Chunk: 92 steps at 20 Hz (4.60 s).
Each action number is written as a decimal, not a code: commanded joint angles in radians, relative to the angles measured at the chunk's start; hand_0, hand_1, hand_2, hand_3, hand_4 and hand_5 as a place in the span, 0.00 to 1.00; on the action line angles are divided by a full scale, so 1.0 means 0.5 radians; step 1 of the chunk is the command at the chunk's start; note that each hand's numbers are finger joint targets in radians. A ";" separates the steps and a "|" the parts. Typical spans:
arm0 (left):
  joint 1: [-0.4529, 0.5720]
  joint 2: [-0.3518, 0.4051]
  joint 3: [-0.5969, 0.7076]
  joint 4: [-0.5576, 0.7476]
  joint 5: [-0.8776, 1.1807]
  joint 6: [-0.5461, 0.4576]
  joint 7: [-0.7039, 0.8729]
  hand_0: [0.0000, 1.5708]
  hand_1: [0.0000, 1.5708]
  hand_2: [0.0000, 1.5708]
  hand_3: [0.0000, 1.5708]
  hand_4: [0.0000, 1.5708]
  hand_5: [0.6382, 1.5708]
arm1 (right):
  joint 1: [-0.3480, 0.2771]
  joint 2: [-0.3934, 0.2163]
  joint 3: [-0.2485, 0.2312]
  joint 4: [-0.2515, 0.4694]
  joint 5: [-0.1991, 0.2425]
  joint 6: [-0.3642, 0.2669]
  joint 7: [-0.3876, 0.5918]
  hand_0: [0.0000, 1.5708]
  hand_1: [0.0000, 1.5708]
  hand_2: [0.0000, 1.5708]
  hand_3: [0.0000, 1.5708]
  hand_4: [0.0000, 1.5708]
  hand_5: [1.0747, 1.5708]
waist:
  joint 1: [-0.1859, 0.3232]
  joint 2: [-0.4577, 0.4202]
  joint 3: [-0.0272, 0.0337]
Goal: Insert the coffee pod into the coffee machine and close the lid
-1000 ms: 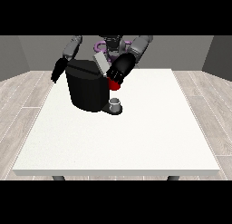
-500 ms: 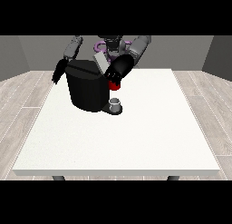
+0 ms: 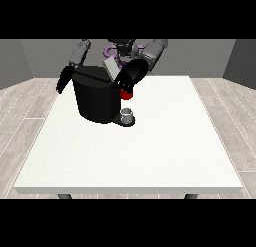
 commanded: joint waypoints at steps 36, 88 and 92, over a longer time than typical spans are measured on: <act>1.202 -0.951 0.612 -0.050 0.930 -0.089 -0.156 0.00 0.00 0.00 0.00 0.25 1.00 | 0.751 -0.025 -0.258 0.390 -0.146 -0.009 -0.229 0.00 0.00 0.00 0.00 0.00 1.00 | 0.809 -1.083 -0.008; 2.142 -0.907 0.143 -1.539 1.513 -0.005 0.387 0.00 0.00 0.00 0.00 0.20 1.00 | -0.305 -0.111 -0.151 0.536 -0.438 0.457 0.067 0.00 0.00 0.00 0.00 0.05 1.00 | 0.935 -0.730 -0.007; 2.145 -0.922 0.112 -1.550 1.508 0.008 0.405 0.00 0.00 0.00 0.00 0.23 1.00 | -0.463 -0.146 -0.156 0.596 -0.408 0.435 0.118 0.00 0.00 0.00 0.00 0.08 1.00 | 0.985 -0.673 -0.007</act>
